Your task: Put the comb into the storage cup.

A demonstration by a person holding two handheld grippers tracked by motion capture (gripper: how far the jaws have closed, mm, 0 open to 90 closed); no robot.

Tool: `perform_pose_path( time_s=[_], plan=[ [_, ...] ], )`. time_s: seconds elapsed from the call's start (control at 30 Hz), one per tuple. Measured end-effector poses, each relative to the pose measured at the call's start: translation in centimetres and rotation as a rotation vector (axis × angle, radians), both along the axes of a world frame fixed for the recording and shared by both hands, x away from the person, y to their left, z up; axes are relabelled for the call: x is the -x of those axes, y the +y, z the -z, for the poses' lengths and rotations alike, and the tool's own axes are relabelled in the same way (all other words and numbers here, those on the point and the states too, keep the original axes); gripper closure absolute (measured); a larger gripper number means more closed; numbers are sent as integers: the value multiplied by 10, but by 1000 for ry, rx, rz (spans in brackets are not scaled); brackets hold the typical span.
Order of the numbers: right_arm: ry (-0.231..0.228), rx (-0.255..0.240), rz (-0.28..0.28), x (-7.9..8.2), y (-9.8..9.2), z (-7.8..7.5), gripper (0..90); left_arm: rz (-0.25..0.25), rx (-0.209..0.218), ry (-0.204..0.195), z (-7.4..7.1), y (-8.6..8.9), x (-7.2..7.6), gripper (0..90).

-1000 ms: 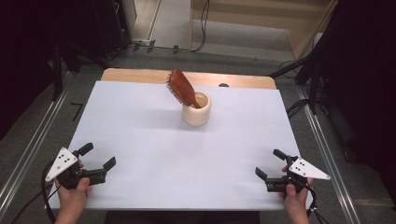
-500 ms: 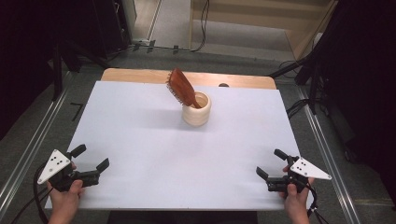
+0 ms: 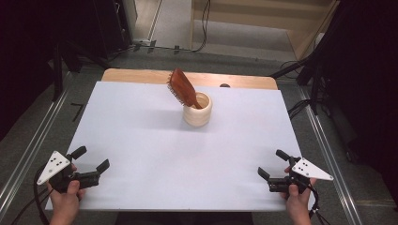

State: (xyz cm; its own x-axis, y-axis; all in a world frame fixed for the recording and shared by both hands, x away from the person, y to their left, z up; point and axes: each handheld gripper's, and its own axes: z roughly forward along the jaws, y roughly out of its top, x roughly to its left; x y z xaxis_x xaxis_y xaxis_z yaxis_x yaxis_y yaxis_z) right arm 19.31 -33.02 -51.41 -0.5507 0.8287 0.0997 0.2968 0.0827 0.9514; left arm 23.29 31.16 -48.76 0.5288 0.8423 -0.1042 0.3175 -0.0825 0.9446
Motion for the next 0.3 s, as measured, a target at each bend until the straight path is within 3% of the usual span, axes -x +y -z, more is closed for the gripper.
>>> perform_pose_path(
  time_s=[0.3],
  plan=[
    [0, 6, 9, 0, 0, 0, 0, 5, -19, 3, 0, -2, 0, 0]
  ],
)
